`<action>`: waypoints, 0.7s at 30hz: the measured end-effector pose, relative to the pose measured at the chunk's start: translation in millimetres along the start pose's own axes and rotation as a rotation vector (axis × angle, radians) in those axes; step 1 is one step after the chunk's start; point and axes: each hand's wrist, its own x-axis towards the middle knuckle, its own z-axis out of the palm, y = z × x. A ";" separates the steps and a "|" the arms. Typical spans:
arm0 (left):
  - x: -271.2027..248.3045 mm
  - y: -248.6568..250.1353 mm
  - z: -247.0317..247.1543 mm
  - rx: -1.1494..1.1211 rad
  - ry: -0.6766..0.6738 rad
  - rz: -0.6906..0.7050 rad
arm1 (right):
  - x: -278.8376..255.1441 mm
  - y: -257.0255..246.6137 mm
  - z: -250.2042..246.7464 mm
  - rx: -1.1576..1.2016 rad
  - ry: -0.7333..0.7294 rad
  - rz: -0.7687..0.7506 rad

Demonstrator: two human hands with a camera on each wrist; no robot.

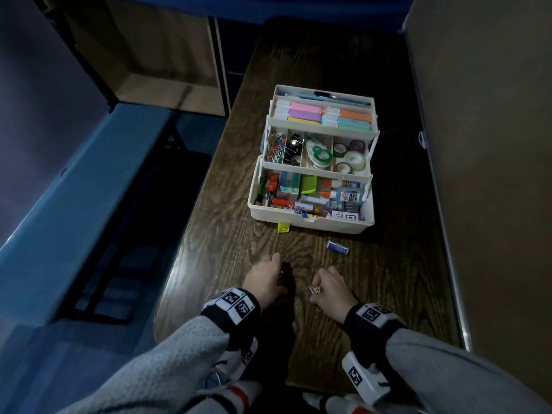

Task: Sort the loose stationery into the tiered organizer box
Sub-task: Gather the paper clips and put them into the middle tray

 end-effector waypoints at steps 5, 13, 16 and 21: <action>3.0 7.3 -9.9 0.022 -0.030 0.041 | 4.4 -7.5 -9.3 -0.078 -0.047 -0.063; 16.2 6.0 -13.8 0.132 -0.044 0.119 | 15.4 -13.3 -12.2 -0.163 -0.062 -0.110; 21.0 6.9 -13.0 0.212 -0.049 0.155 | 17.7 -13.4 -11.9 -0.173 -0.052 -0.131; 27.4 2.0 -17.6 0.196 -0.073 0.177 | 24.6 -6.6 -17.1 -0.045 -0.016 -0.117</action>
